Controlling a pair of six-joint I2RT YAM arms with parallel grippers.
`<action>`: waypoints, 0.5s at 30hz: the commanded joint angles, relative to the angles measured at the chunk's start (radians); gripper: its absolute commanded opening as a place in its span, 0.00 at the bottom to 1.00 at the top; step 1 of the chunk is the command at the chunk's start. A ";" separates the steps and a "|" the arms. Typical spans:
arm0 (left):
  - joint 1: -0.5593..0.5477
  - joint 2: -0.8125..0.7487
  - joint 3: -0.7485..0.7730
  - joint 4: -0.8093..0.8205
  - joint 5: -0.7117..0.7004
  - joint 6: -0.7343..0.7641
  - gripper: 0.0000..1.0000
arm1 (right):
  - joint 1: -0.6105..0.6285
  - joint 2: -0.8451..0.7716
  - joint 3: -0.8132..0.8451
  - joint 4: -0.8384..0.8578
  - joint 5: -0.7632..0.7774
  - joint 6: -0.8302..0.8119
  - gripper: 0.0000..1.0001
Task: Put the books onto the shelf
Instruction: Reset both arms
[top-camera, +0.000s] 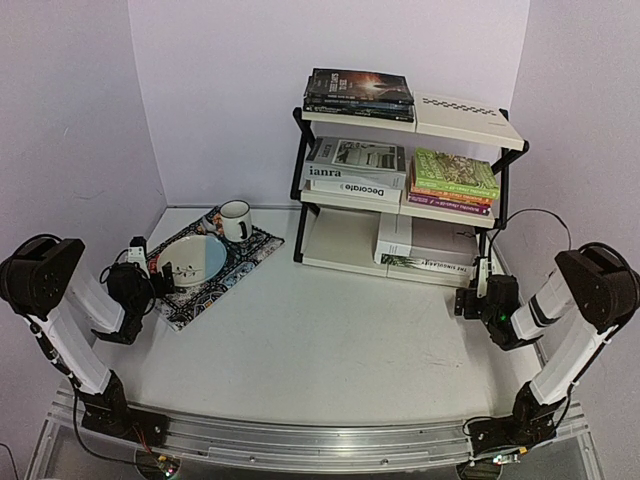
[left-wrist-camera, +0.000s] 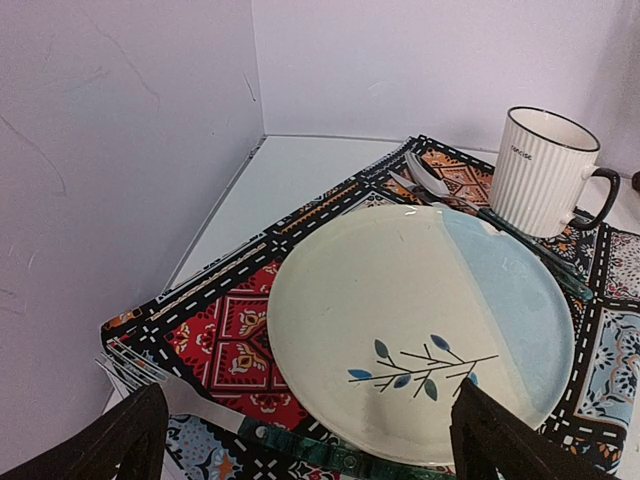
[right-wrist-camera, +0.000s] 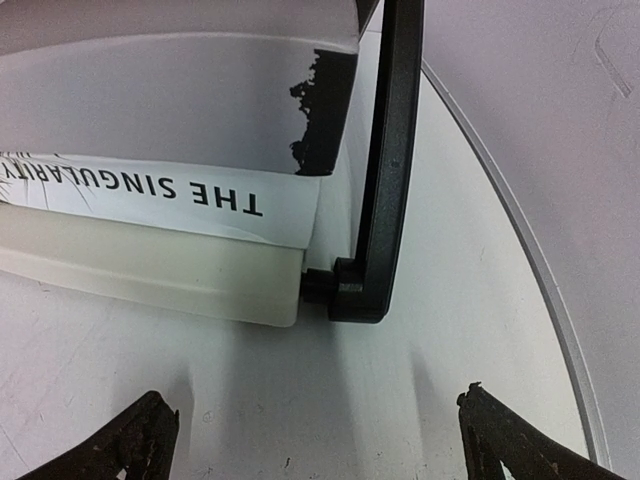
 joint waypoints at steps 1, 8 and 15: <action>0.006 0.002 0.022 0.040 -0.009 -0.009 1.00 | -0.005 0.003 0.022 0.001 0.016 0.013 0.98; 0.006 0.002 0.022 0.041 -0.009 -0.009 1.00 | -0.005 0.003 0.024 -0.001 0.017 0.013 0.98; 0.006 0.002 0.022 0.040 -0.010 -0.009 1.00 | -0.009 0.008 0.033 -0.010 0.007 0.014 0.98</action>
